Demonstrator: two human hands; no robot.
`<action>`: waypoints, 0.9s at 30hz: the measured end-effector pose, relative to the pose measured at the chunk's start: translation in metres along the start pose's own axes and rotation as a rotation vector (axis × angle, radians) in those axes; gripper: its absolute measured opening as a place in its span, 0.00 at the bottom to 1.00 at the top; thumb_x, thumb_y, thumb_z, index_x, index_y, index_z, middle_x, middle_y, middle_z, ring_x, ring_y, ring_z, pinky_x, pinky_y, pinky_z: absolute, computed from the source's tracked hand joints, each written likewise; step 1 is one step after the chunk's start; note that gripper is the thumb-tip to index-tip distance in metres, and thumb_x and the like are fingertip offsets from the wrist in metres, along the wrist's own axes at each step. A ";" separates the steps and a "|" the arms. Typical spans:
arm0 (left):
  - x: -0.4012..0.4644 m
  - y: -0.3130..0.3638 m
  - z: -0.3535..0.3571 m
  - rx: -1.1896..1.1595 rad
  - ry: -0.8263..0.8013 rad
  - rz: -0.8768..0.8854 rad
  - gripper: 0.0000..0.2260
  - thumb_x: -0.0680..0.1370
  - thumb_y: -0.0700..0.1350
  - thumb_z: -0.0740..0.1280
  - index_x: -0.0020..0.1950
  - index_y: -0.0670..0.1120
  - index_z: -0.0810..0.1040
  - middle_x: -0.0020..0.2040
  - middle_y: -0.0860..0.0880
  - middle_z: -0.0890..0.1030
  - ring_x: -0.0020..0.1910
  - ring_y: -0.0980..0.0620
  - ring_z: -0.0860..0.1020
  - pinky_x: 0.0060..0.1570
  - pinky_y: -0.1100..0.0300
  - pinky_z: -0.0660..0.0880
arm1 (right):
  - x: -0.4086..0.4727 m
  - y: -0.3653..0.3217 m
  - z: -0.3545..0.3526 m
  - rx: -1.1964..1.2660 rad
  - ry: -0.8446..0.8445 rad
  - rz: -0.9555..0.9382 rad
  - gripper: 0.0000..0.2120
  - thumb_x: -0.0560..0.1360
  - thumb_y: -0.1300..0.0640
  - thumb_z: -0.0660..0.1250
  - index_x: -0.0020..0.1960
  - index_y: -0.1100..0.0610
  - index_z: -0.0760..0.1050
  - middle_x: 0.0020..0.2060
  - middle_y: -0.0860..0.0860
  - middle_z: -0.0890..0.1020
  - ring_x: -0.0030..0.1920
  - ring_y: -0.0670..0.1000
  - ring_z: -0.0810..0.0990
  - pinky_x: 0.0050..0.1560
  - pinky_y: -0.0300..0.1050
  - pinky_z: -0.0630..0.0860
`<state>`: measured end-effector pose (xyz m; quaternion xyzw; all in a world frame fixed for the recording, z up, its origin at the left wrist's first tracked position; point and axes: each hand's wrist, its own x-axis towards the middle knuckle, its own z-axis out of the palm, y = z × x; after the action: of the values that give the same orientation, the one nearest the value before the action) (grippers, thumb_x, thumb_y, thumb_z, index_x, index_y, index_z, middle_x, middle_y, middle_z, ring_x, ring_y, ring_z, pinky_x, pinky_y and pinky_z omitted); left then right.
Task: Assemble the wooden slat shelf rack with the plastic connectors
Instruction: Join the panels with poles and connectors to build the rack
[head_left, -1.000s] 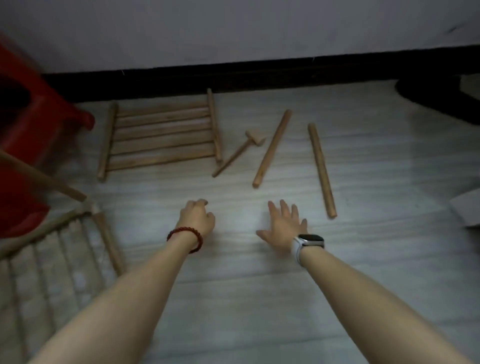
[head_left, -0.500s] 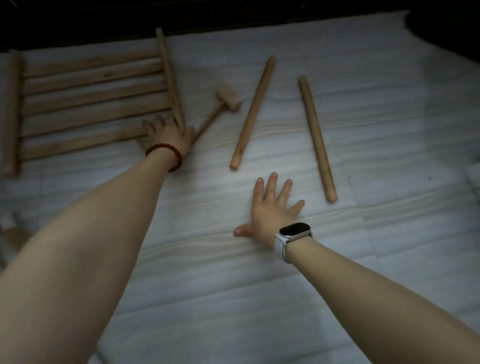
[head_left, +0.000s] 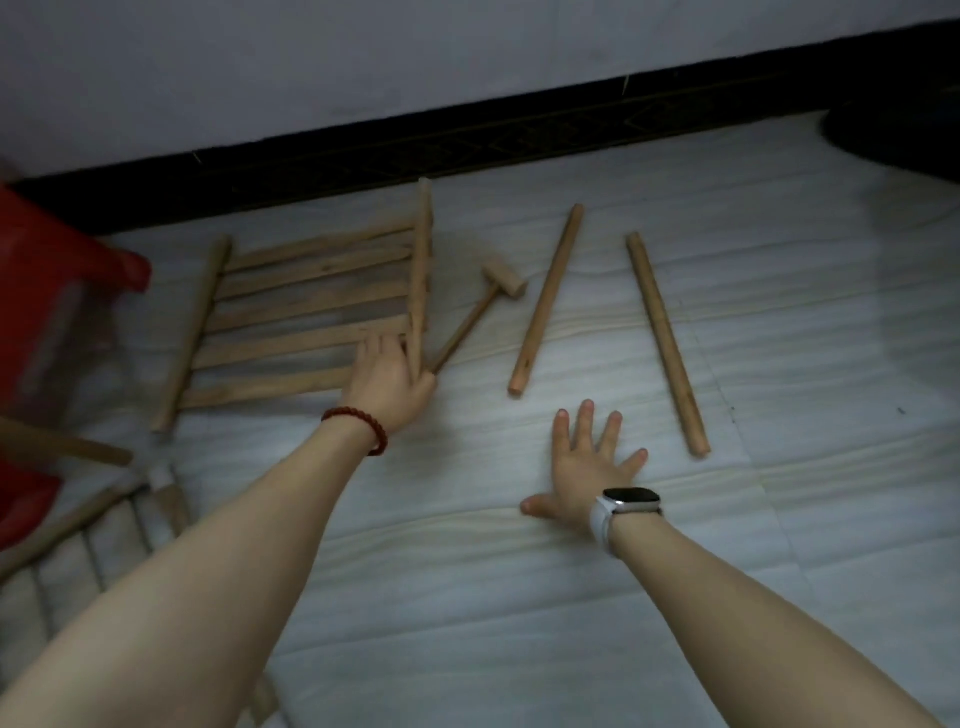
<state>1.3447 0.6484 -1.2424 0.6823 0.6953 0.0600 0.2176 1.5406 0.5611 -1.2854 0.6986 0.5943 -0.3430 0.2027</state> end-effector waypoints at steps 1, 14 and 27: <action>-0.011 0.002 -0.009 -0.025 0.000 0.025 0.18 0.77 0.46 0.63 0.62 0.37 0.69 0.58 0.38 0.69 0.59 0.40 0.68 0.57 0.53 0.65 | -0.004 0.004 -0.003 0.026 -0.014 -0.013 0.52 0.71 0.37 0.66 0.76 0.53 0.33 0.73 0.56 0.30 0.72 0.65 0.31 0.68 0.72 0.44; -0.162 0.087 -0.146 -0.065 -0.078 0.382 0.10 0.78 0.47 0.60 0.56 0.43 0.66 0.52 0.47 0.69 0.49 0.48 0.72 0.48 0.54 0.70 | -0.174 -0.043 -0.145 1.738 0.017 -0.399 0.16 0.79 0.48 0.59 0.59 0.58 0.70 0.56 0.57 0.76 0.57 0.57 0.77 0.58 0.52 0.74; -0.350 0.152 -0.253 0.381 0.122 0.810 0.13 0.77 0.46 0.61 0.54 0.37 0.69 0.49 0.44 0.70 0.46 0.47 0.69 0.50 0.51 0.70 | -0.389 -0.012 -0.148 1.750 0.225 -0.560 0.06 0.78 0.57 0.64 0.46 0.59 0.70 0.40 0.57 0.81 0.31 0.51 0.82 0.30 0.46 0.81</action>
<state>1.3785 0.3708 -0.8797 0.9225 0.3825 0.0515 0.0060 1.5420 0.3972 -0.9028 0.4628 0.2867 -0.6364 -0.5464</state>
